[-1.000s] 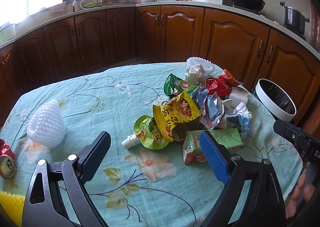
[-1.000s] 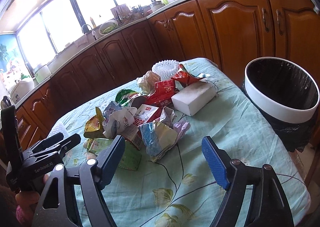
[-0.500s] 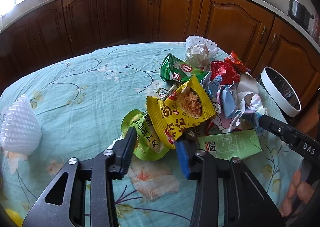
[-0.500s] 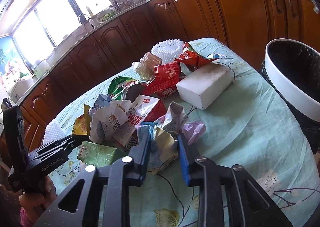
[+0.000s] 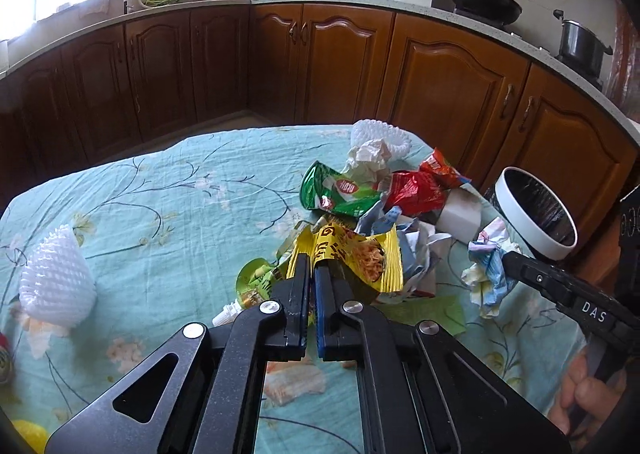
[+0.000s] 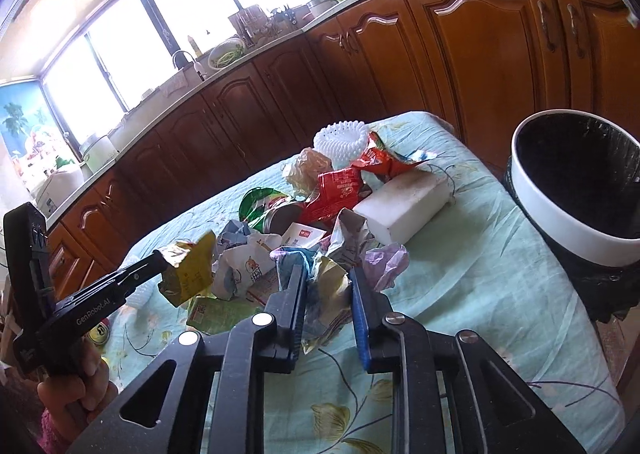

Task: Collect trash
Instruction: 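Carry the wrappers into the black bin with the right tool while the left tool carries the chip bag there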

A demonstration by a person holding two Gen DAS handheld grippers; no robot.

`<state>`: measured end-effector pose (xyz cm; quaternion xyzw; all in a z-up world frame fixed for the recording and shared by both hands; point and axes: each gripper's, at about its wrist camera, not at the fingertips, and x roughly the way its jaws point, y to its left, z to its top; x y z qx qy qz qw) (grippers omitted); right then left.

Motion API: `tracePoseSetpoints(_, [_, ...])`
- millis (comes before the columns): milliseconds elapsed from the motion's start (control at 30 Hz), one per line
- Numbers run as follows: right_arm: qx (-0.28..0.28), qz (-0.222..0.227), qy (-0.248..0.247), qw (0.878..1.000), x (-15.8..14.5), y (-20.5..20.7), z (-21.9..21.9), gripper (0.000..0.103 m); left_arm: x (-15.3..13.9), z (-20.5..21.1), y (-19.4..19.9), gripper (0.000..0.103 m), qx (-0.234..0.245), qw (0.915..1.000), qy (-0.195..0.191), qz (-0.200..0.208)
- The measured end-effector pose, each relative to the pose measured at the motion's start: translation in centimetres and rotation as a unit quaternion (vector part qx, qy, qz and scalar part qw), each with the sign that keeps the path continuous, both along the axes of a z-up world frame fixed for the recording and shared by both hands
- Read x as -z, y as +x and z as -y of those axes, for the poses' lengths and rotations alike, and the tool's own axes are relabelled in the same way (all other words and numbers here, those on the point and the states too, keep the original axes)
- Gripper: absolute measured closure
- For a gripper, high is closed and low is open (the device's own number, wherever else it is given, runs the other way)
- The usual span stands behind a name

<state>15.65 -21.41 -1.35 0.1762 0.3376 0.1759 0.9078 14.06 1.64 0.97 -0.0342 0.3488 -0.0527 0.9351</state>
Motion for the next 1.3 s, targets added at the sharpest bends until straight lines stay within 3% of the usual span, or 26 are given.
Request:
tracePoseSetpoints(433, [0.061,0.011,0.007,0.998,-1.2,-1.3,6.7,0.082,-2.6,6.2,0.4,0.101,0.064,0.9974,-0.020,0.024])
tracePoseSetpoints(833, [0.120,0.018,0.009,0.993,-1.6,-2.2,12.7,0.082,-3.5,13.6,1.3,0.102,0.139,0.9894,-0.029,0.029])
tracePoseSetpoints(1300, [0.168,0.010,0.006,0.986,-1.1,0.7,19.1,0.081,-3.6,21.3,4.4,0.102,0.195,0.9800,-0.032,0.022])
